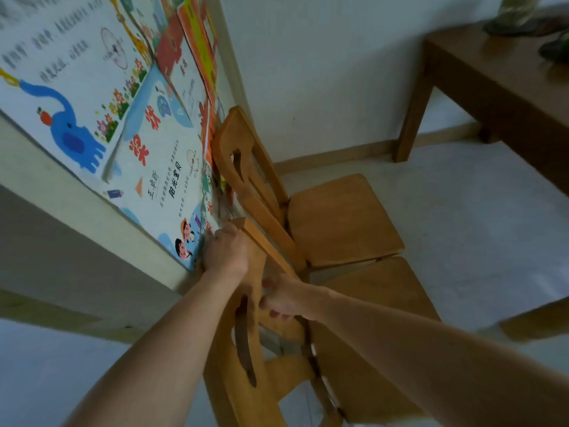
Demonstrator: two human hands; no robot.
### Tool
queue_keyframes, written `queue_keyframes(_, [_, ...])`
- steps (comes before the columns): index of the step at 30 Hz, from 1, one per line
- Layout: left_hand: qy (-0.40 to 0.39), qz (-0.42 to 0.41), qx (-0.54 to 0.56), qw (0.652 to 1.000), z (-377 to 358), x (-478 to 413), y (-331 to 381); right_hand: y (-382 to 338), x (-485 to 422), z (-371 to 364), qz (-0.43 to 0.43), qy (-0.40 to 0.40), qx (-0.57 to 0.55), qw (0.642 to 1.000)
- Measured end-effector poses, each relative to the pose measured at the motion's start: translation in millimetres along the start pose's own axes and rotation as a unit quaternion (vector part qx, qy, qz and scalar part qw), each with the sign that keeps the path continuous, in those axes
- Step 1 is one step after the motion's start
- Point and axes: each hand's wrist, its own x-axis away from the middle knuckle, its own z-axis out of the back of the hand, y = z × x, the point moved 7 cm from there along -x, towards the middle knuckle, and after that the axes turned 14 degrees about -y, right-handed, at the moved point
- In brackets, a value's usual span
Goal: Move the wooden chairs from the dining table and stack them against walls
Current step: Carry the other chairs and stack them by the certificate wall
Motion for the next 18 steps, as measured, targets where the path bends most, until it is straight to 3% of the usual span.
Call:
queue_keyframes(2, [0.009, -0.006, -0.003, 1.000, 1, 3, 0, 3, 9, -10, -0.020, -0.018, -0.001, 1.000])
queue_keyframes(5, [0.018, -0.020, 0.012, 1.000, 1, 4, 0, 15, 19, -38, -0.051, -0.110, -0.029, 0.992])
queue_keyframes(8, [0.027, -0.036, 0.036, 0.998, 0, 2, 2, 22, 20, -57, -0.041, -0.150, -0.068, 0.985])
queue_keyframes(13, [0.051, -0.054, 0.069, 0.995, -10, 5, 3, 28, 14, -34, 0.000, -0.051, -0.093, 0.994])
queue_keyframes(18, [0.116, -0.119, 0.062, 0.984, -2, -5, 12, 36, 6, 28, -0.022, 0.069, -0.065, 0.995])
